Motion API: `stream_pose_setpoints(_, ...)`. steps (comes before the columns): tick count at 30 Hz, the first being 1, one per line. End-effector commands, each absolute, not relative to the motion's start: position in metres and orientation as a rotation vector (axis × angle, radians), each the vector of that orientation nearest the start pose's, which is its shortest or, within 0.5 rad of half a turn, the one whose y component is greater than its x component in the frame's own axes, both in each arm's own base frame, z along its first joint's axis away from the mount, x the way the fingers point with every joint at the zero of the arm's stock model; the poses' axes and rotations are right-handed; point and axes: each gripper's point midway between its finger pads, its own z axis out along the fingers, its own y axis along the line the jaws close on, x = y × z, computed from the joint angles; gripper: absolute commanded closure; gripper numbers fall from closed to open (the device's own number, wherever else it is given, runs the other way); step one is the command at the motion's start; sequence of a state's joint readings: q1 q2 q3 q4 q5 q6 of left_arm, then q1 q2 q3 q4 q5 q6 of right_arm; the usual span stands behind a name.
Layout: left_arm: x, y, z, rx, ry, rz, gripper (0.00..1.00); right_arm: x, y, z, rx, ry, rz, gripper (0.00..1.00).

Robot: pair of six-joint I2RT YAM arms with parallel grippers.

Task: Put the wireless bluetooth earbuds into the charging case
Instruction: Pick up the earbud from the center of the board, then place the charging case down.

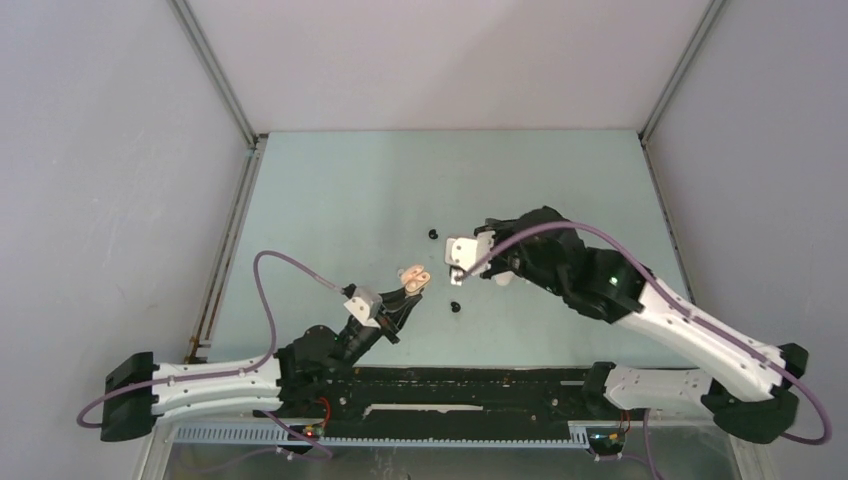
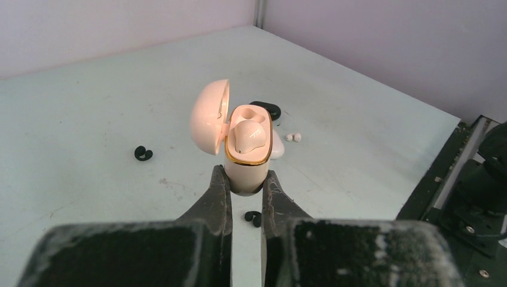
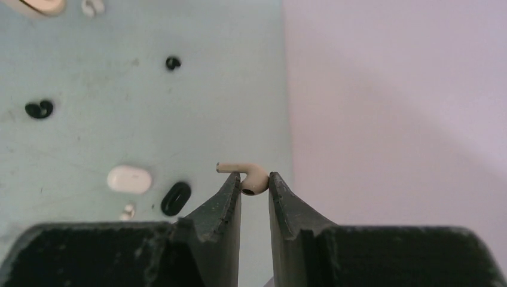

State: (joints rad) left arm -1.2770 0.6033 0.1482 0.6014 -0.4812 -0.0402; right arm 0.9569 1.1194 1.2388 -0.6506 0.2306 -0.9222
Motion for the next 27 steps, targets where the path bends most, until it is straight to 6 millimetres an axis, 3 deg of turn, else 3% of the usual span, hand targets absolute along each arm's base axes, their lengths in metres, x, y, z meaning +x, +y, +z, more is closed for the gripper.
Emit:
stream_pose_setpoints(1,0.167,-0.243,0.230,0.341,1.302,-0.771,1.00,0.236,0.238,0.357,-1.484,1.150,-0.271,1.00)
stream_pose_setpoints(5,0.164,-0.251,0.234,0.357,1.275,-0.802,1.00,0.225,0.248,0.368,-1.509,1.037,-0.267,1.00)
stream_pose_setpoints(9,0.163,-0.254,0.246,0.361,1.237,-0.812,1.00,0.205,0.269,0.389,-1.456,0.813,-0.261,1.00)
stream_pose_setpoints(17,0.155,-0.264,0.263,0.444,1.166,-0.816,1.00,0.156,0.309,0.365,-1.563,0.599,-0.237,1.00)
stream_pose_setpoints(27,0.146,-0.266,0.266,0.572,1.114,-0.777,1.00,0.143,0.319,0.353,-1.564,0.481,-0.254,1.00)
